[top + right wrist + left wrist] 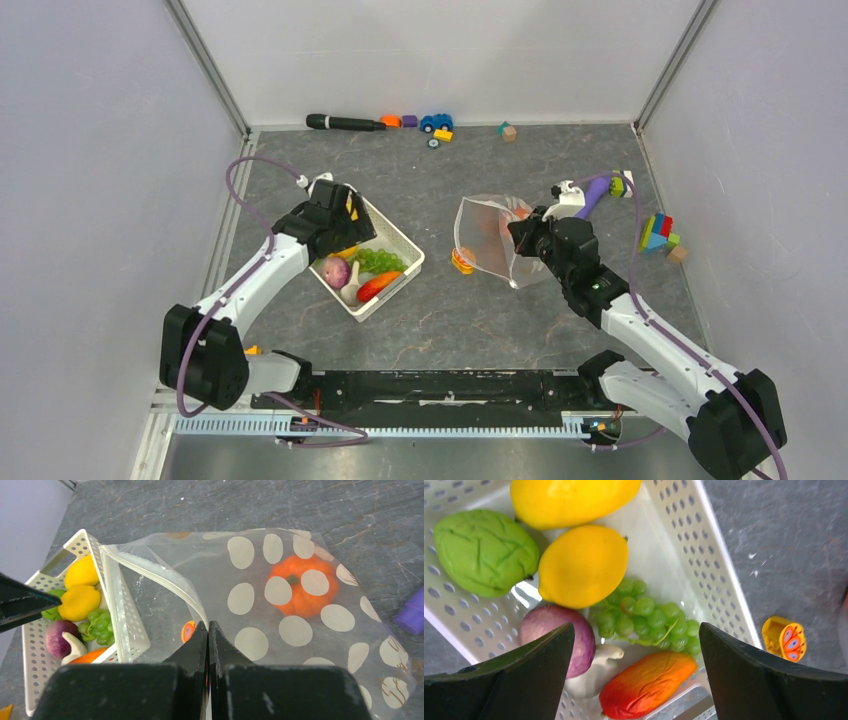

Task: Place the food in the zip-top bag and seal the zipper
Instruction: Pick up the fake vegetable from the bin.

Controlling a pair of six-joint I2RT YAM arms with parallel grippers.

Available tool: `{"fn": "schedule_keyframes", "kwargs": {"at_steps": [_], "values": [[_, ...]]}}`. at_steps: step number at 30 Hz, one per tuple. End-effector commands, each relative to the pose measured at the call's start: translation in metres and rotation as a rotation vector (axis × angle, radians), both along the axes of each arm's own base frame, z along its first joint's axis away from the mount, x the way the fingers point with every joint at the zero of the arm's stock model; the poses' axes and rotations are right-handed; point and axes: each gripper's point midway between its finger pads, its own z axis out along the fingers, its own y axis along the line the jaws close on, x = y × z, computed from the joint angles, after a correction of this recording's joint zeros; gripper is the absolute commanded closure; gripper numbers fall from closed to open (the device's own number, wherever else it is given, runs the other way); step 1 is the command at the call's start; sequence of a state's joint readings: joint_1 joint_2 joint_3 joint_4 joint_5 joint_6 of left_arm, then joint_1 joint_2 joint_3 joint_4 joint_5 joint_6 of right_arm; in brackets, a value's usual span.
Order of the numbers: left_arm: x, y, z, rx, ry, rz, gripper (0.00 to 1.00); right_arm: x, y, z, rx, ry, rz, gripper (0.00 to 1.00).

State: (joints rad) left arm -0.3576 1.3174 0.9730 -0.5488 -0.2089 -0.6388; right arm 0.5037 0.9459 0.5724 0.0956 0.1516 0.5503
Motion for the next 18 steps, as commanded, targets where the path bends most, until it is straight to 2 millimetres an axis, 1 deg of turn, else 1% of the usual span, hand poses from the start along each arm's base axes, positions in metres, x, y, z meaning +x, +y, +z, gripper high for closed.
{"fn": "schedule_keyframes", "kwargs": {"at_steps": [1, 5, 9, 15, 18], "values": [[-0.031, 0.000, -0.011, -0.034, 0.069, 0.007, 0.00, 0.006, -0.007, 0.008, -0.035, -0.017, -0.035, 1.00], [-0.045, -0.005, -0.017, -0.021, 0.079, -0.018, 0.04, 0.006, -0.006, 0.003, -0.049, -0.005, -0.028, 1.00], [-0.054, -0.005, -0.023, 0.012, 0.098, -0.024, 0.16, 0.005, -0.007, -0.002, -0.056, 0.009, -0.025, 1.00], [-0.052, -0.001, -0.024, 0.072, 0.089, -0.010, 0.34, 0.004, -0.011, -0.006, -0.064, 0.012, -0.043, 1.00], [-0.050, -0.002, -0.025, 0.092, 0.086, -0.012, 0.37, 0.004, -0.012, -0.007, -0.069, 0.013, -0.046, 1.00]]}}
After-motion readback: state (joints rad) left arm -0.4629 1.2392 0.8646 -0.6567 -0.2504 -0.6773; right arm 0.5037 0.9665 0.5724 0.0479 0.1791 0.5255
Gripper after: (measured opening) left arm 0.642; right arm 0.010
